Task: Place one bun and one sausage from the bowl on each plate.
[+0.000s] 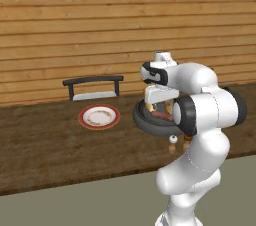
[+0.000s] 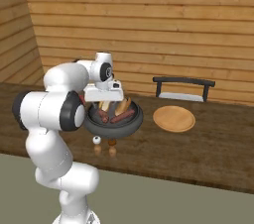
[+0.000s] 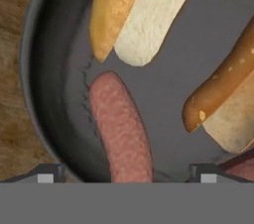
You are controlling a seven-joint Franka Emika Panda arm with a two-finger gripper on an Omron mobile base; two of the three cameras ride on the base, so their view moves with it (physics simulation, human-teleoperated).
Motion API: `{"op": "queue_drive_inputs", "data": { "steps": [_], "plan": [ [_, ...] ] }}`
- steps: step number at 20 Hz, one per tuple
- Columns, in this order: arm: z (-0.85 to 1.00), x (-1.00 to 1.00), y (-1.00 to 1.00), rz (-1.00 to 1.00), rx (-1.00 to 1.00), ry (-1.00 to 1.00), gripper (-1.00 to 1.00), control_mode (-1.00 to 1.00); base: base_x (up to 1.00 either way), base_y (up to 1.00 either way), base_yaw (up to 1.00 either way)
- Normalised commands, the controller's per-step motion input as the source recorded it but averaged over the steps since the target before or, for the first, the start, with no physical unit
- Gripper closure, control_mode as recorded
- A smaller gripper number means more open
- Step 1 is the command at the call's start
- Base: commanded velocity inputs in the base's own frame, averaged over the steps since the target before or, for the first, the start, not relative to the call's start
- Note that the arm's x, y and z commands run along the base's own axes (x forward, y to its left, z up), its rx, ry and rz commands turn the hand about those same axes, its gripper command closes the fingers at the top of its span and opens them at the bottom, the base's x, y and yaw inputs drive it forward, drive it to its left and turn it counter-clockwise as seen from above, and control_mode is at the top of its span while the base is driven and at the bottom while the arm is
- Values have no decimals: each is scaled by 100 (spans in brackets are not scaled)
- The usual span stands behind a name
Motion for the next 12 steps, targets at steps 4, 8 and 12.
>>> {"op": "queue_drive_inputs", "data": {
  "steps": [4, 8, 12],
  "plan": [
    [-35, 0, 0, 3, 0, 0, -100, -100, 0, 0, 0],
    [-28, 7, 0, 5, 0, 0, -100, -100, 0, 0, 0],
    [-28, 0, 0, 5, 0, 0, -100, -100, 0, 0, 0]
  ]
}}
